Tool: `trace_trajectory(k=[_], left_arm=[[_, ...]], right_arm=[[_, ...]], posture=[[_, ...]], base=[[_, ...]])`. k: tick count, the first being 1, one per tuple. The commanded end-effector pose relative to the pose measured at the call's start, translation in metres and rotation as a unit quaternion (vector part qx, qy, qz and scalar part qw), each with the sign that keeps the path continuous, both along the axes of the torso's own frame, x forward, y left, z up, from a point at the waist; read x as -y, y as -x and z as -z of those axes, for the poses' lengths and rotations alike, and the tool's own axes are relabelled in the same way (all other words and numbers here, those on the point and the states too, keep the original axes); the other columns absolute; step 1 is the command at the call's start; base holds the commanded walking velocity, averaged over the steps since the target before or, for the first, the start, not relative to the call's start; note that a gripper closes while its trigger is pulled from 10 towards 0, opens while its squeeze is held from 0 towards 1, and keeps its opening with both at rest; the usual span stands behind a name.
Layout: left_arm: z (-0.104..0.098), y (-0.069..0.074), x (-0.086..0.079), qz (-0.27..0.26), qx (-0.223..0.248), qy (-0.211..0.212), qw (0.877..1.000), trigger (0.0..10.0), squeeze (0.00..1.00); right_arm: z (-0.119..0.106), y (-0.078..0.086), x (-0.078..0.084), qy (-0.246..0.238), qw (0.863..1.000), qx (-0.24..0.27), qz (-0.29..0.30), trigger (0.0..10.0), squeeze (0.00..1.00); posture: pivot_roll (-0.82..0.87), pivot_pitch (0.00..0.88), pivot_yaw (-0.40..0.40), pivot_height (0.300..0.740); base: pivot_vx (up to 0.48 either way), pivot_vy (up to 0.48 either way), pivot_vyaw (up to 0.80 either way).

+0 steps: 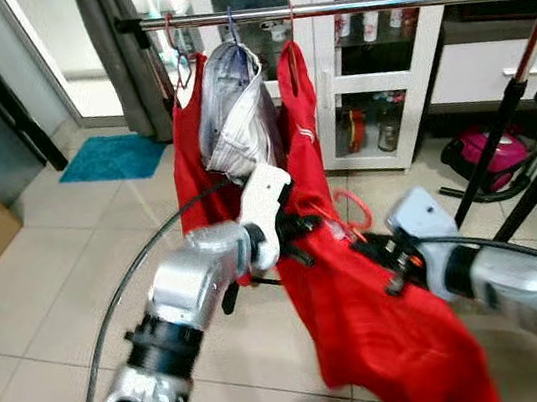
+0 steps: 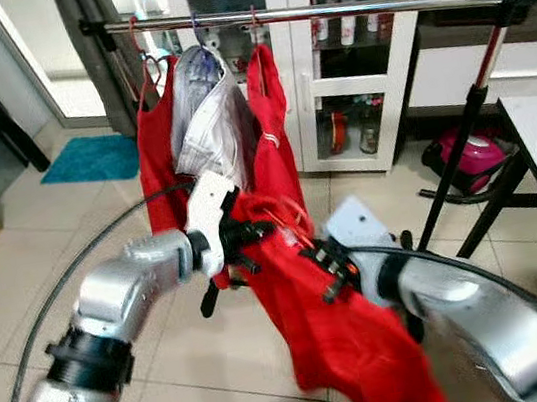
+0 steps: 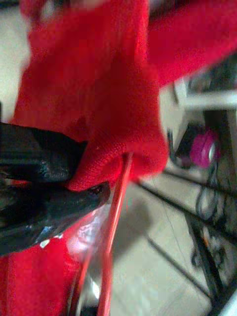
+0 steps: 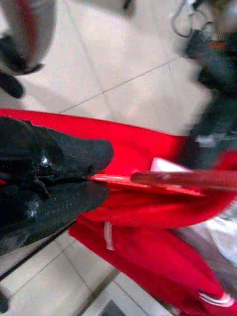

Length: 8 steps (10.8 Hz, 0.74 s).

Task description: Hang hanger

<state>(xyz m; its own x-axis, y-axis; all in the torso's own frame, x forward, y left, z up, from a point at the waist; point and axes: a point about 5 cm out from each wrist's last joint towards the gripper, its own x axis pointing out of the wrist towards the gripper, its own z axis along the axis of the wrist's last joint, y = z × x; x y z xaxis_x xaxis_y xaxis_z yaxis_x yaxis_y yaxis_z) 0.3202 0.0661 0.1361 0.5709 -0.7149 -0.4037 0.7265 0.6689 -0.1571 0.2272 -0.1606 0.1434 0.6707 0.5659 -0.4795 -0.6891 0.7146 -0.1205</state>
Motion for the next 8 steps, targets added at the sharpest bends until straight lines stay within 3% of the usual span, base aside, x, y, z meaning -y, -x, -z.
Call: trace_trajectory(k=[1,3,4,6,8], left_arm=[[-0.014,-0.011,-0.011,-0.030,0.035,-0.006,0.999,0.0,0.00],[-0.019,-0.016,-0.026,-0.049,0.048,-0.016,0.998,0.0,0.00],[-0.020,-0.014,-0.025,-0.046,0.039,0.000,0.998,0.0,0.00],[-0.019,0.004,0.005,0.015,-0.001,0.056,0.998,0.0,0.00],[-0.026,0.012,0.021,0.063,0.006,0.076,0.995,0.0,0.00]], right_arm=[[0.000,0.004,0.002,0.004,1.000,-0.014,-0.013,10.0,0.00],[0.002,0.002,0.008,0.007,1.000,-0.018,0.002,10.0,0.00],[0.000,0.000,0.007,0.002,1.000,-0.015,0.001,10.0,0.00],[-0.002,-0.007,0.002,-0.015,1.000,-0.010,0.019,10.0,0.00],[0.000,-0.006,-0.003,-0.014,1.000,-0.020,0.012,10.0,0.00]], posture=[[0.01,0.000,0.121,0.723],[0.01,0.000,0.116,0.723],[0.01,0.000,0.114,0.723],[0.01,0.000,0.112,0.723],[0.01,0.000,0.111,0.723]], base=[[0.000,0.000,0.00],[0.000,0.000,0.00],[0.000,0.000,0.00],[0.000,0.000,0.00],[0.000,0.000,0.00]])
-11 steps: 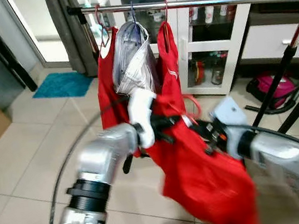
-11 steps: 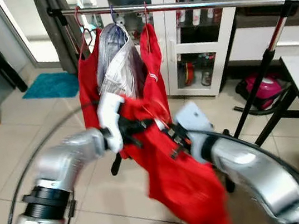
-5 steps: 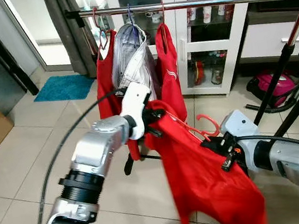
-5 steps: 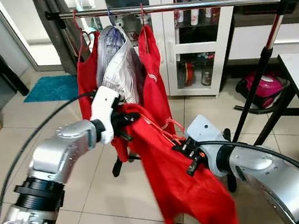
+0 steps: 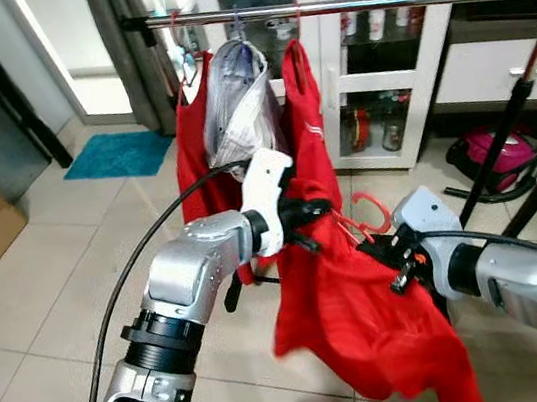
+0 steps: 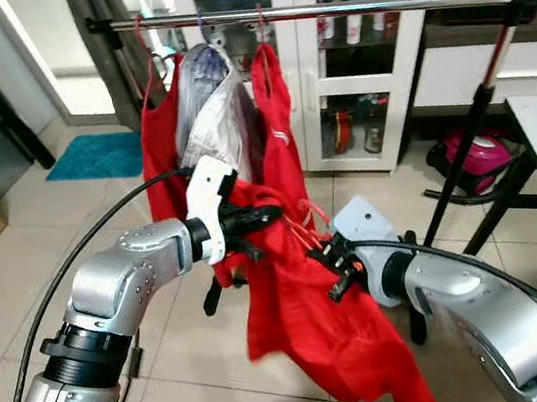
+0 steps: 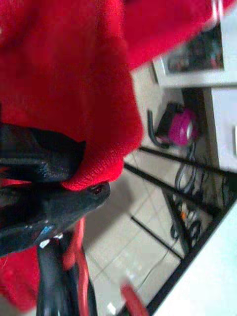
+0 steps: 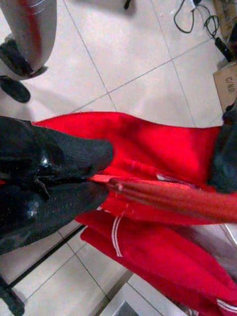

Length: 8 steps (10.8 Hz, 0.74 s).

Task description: Hang hanger

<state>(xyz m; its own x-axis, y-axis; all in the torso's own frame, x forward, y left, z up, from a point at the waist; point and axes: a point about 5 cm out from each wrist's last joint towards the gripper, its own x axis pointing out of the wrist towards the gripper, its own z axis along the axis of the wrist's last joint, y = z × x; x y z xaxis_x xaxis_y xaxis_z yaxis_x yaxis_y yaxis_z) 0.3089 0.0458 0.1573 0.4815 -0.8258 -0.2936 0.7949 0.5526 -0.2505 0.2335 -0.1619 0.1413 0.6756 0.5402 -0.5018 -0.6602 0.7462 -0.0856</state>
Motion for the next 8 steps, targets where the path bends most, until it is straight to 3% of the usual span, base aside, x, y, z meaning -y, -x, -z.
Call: trace_trajectory(k=[1,3,5,6,7,8], left_arm=[[-0.009,0.002,0.006,0.021,0.009,0.007,1.000,0.0,0.00],[-0.011,0.003,0.006,0.025,0.002,-0.002,1.000,0.0,0.00],[-0.005,0.003,-0.002,0.014,0.007,-0.047,0.999,0.0,0.00],[-0.003,-0.006,-0.013,-0.008,0.042,-0.078,0.996,10.0,0.42],[-0.006,-0.004,-0.017,0.006,0.047,-0.075,0.996,10.0,1.00],[-0.007,-0.003,-0.021,0.014,0.042,-0.073,0.996,10.0,1.00]], right_arm=[[0.001,0.001,-0.007,-0.007,1.000,-0.006,-0.013,10.0,0.00],[0.003,-0.001,-0.006,-0.008,1.000,-0.012,-0.002,10.0,0.00],[0.002,-0.002,-0.005,-0.007,1.000,-0.009,0.000,10.0,0.00],[0.000,-0.004,-0.003,-0.015,1.000,-0.006,0.018,10.0,0.00],[-0.001,-0.006,-0.001,-0.023,0.999,-0.003,0.032,10.0,0.00],[-0.002,-0.008,-0.001,-0.040,0.998,-0.001,0.038,10.0,0.00]], posture=[[0.01,0.000,0.111,0.723],[0.01,0.000,0.112,0.723],[0.01,0.000,0.113,0.723],[0.01,0.000,0.109,0.723],[0.01,0.000,0.107,0.723],[0.01,0.000,0.102,0.723]], base=[[0.000,0.000,0.00],[0.000,0.000,0.00],[0.000,0.000,0.00],[0.000,0.000,0.00],[0.000,0.000,0.00],[0.000,0.000,0.00]])
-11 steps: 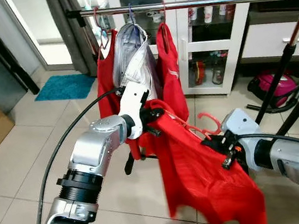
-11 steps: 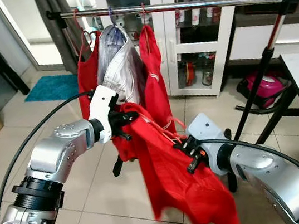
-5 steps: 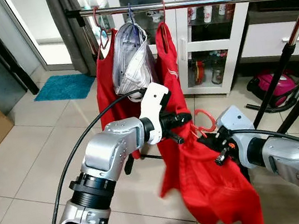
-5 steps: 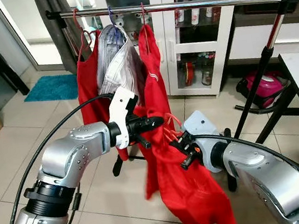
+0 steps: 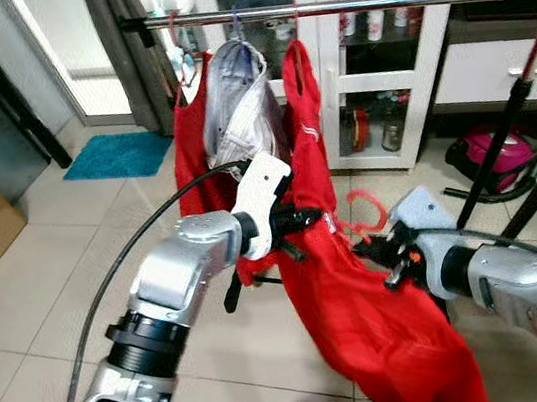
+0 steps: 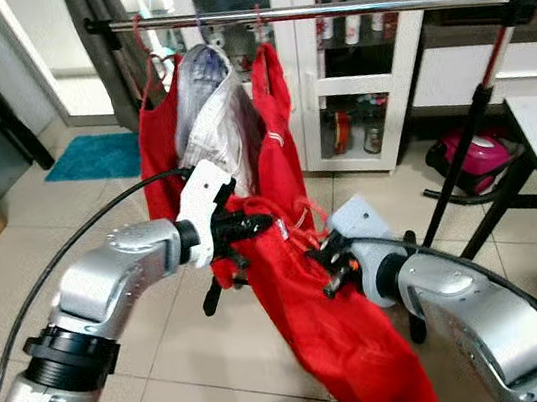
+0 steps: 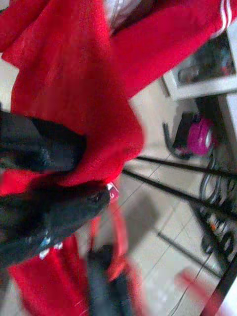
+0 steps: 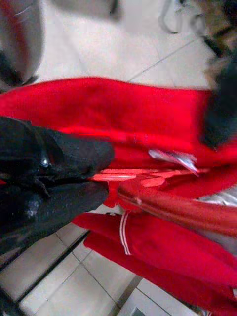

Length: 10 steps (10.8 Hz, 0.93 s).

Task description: Hang hanger

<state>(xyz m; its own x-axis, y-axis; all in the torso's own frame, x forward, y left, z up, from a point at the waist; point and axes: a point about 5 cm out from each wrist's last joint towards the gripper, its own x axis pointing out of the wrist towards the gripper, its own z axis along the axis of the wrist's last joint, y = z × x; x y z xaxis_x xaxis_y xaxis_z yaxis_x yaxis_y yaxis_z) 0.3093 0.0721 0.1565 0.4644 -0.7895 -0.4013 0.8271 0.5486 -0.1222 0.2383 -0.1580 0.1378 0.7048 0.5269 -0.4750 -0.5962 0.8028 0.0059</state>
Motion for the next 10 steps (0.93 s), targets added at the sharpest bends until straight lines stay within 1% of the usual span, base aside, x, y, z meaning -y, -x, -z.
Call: trace_trajectory(k=[1,2,4,5,6,7,8,9,10], left_arm=[[-0.008,0.003,-0.004,0.021,0.005,0.003,1.000,10.0,1.00],[-0.011,0.010,-0.011,0.052,-0.004,0.006,0.999,10.0,1.00],[-0.015,0.017,-0.015,0.067,-0.005,0.014,0.998,10.0,1.00],[-0.017,0.019,-0.019,0.069,0.009,0.021,0.997,10.0,1.00],[-0.020,0.018,-0.022,0.052,0.041,0.034,0.997,10.0,1.00],[-0.020,0.019,-0.031,0.002,0.080,0.055,0.995,10.0,0.30],[-0.012,0.025,-0.047,-0.061,0.100,0.061,0.991,10.0,0.00],[-0.003,0.031,-0.062,-0.125,0.094,0.053,0.986,10.0,0.00],[0.000,0.031,-0.071,-0.172,0.101,0.056,0.978,10.0,0.00]], right_arm=[[-0.004,-0.004,0.004,-0.012,1.000,0.001,0.017,10.0,0.00],[0.000,-0.003,0.010,-0.017,0.999,-0.003,0.038,10.0,0.00],[0.007,0.000,0.015,-0.017,0.998,-0.011,0.055,10.0,0.00],[0.008,0.001,0.018,-0.020,0.997,-0.011,0.077,10.0,0.00],[0.009,0.003,0.019,-0.023,0.996,-0.010,0.083,10.0,0.00],[0.012,0.010,0.028,-0.021,0.993,0.001,0.119,10.0,0.00],[0.013,0.013,0.040,-0.042,0.979,0.022,0.197,10.0,0.00],[0.012,0.012,0.043,-0.053,0.965,0.042,0.254,10.0,0.00],[0.010,0.009,0.043,-0.050,0.956,0.063,0.281,10.0,0.00]], posture=[[0.02,0.000,0.094,0.723],[0.03,0.000,0.089,0.723],[0.03,0.000,0.096,0.723],[0.02,0.000,0.104,0.723],[0.02,0.000,0.111,0.723],[0.02,0.000,0.117,0.723],[0.02,0.000,0.114,0.723],[0.02,0.000,0.091,0.723],[0.02,0.000,0.092,0.723]], base=[[0.000,0.000,0.00],[0.000,0.000,0.00],[0.000,0.000,0.00],[0.000,0.000,0.00],[0.000,0.000,0.00],[0.000,0.000,0.00],[0.000,0.000,0.00],[0.000,0.000,0.00],[0.000,0.000,0.00]])
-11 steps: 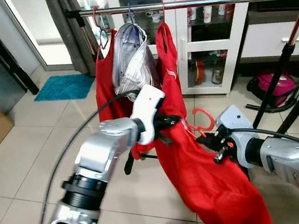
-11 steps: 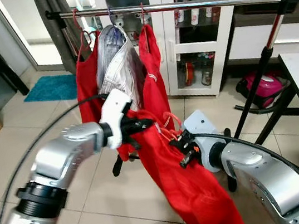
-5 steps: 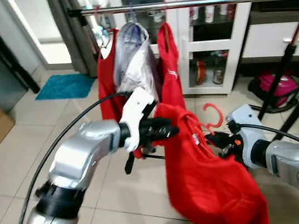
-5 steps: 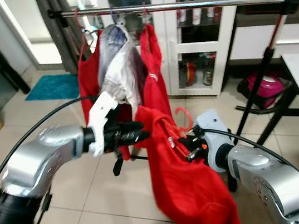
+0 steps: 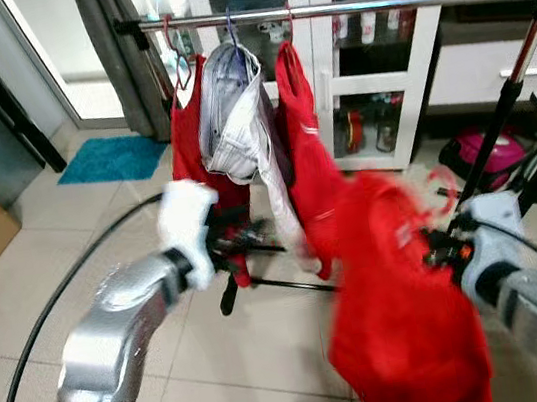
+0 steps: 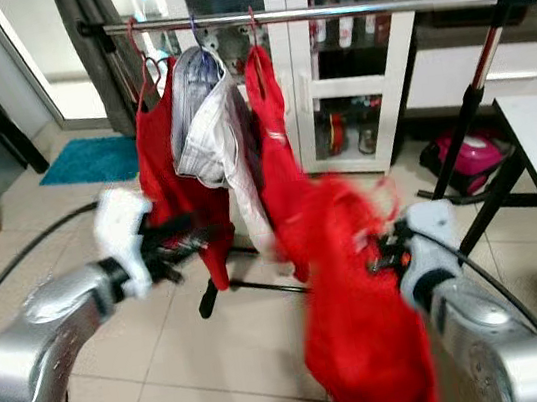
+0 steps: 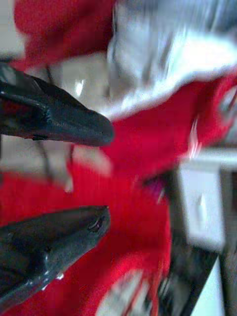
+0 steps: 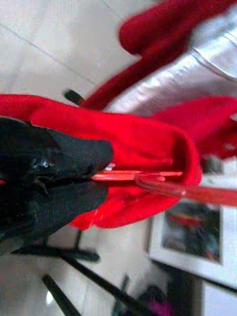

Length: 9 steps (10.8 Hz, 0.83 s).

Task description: Hang hanger

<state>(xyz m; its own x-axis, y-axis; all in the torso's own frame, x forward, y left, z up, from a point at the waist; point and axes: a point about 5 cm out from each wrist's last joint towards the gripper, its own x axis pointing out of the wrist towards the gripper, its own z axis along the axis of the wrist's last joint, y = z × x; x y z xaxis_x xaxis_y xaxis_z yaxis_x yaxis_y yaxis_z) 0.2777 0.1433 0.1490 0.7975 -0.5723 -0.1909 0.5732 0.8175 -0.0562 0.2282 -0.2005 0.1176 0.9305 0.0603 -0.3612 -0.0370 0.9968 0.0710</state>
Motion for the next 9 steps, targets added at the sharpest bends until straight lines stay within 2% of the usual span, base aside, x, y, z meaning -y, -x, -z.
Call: trace_trajectory(k=[1,2,3,4,7,9], left_arm=[[0.000,-0.002,-0.009,-0.050,0.023,-0.010,0.998,10.0,0.00],[0.003,0.001,-0.008,-0.059,0.037,-0.019,0.997,10.0,0.00],[0.000,0.001,0.000,-0.049,0.056,-0.036,0.997,10.0,0.00],[0.000,0.000,0.004,-0.046,0.064,-0.036,0.996,10.0,0.00],[0.008,0.001,0.020,-0.032,0.060,-0.038,0.997,10.0,0.00],[0.010,-0.002,0.024,-0.029,0.062,-0.033,0.997,10.0,0.00]], right_arm=[[-0.012,-0.005,-0.001,0.001,0.999,0.048,0.014,10.0,0.00],[-0.014,-0.008,-0.006,-0.013,0.998,0.063,0.026,10.0,0.00],[-0.019,-0.017,-0.014,0.015,0.997,0.074,0.029,10.0,0.00],[-0.025,-0.022,-0.018,0.014,0.994,0.102,0.036,10.0,0.00],[-0.025,-0.023,-0.008,0.038,0.991,0.113,0.062,10.0,0.00],[-0.031,-0.027,-0.011,0.042,0.990,0.130,0.042,10.0,0.00]], posture=[[0.05,0.000,0.078,0.723],[0.05,0.000,0.073,0.723],[0.04,0.000,0.061,0.723],[0.04,0.000,0.072,0.723],[0.03,0.000,0.092,0.723],[0.02,0.000,0.101,0.723]], base=[[0.000,0.000,0.00],[0.000,0.000,0.00],[0.307,0.000,0.00],[0.319,0.000,0.00],[0.333,0.000,-0.24],[0.349,0.000,0.00]])
